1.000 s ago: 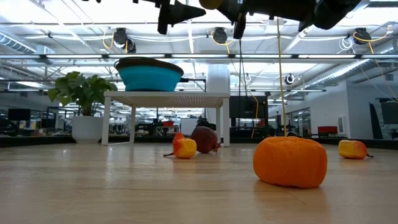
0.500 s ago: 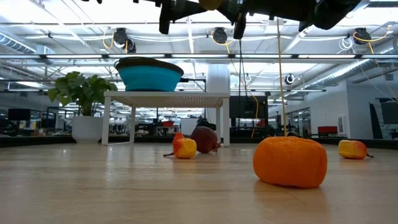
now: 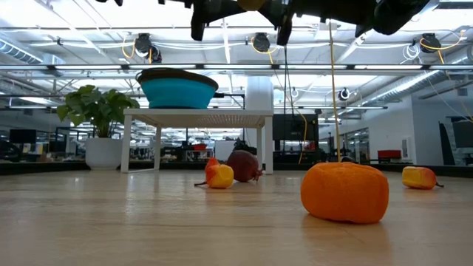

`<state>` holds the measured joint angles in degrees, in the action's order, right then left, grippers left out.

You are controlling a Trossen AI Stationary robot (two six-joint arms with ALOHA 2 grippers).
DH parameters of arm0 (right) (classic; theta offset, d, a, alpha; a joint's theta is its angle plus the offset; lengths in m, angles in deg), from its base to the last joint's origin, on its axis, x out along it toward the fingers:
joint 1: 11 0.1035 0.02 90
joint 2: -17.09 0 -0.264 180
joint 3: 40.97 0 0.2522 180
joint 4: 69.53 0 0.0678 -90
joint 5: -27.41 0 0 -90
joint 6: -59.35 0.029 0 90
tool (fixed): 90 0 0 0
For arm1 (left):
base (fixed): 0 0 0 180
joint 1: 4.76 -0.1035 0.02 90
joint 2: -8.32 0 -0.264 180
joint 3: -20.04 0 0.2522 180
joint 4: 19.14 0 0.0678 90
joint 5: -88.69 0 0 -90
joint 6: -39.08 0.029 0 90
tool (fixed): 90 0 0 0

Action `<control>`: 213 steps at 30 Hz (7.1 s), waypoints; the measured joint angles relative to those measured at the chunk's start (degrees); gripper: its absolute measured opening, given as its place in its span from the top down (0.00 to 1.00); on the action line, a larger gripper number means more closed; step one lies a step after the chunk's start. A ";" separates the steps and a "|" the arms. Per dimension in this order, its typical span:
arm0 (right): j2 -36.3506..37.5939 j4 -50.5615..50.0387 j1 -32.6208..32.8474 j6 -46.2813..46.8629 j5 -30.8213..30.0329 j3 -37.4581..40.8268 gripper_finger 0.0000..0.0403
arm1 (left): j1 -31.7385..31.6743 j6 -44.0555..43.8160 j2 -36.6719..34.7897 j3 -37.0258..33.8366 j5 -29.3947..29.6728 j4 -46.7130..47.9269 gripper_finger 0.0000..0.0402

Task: Pick & Place Fruit
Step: Put the kiwi into the strainer bowl on the shelf, then put the peas into the strainer bowl on the shelf

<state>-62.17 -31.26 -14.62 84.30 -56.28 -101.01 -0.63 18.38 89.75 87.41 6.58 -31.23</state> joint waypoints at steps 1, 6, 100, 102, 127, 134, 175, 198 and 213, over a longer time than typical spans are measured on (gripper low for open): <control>0.00 0.00 -0.02 0.00 0.02 0.00 0.43 | 0.01 0.01 0.00 -0.01 -0.90 0.53 0.51; 0.00 0.25 -0.11 -0.87 -0.17 0.00 0.31 | 0.01 -1.00 0.04 -0.04 -3.08 0.97 0.50; 35.01 -25.68 -3.15 -30.12 -6.48 23.08 1.00 | -43.21 30.62 -6.01 17.27 -5.11 69.01 0.49; 35.01 -25.68 -3.15 -30.12 -6.47 23.08 1.00 | -43.22 30.46 -6.01 17.27 -5.09 69.01 0.46; 34.64 -22.77 -2.99 -28.60 -6.08 23.07 1.00 | -31.52 12.15 -21.38 14.94 -1.90 68.88 0.43; 34.35 -23.77 -2.99 -28.62 -5.62 23.06 1.00 | -23.19 5.41 -25.35 8.09 0.96 64.36 0.68; 29.47 -69.55 18.74 -26.69 1.01 6.90 1.00 | -1.76 -1.48 -49.10 -35.60 4.07 19.73 0.97; 5.48 -88.07 23.71 -25.56 1.18 -3.89 0.83 | -1.80 2.31 -56.41 -39.64 3.98 21.41 0.96; 5.27 -86.47 22.36 -22.12 1.22 -2.29 0.45 | -1.80 2.25 -56.39 -39.64 3.98 21.41 0.95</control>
<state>-56.91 -117.73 7.74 62.18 -55.06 -103.30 -2.43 20.62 33.36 47.77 10.57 -9.82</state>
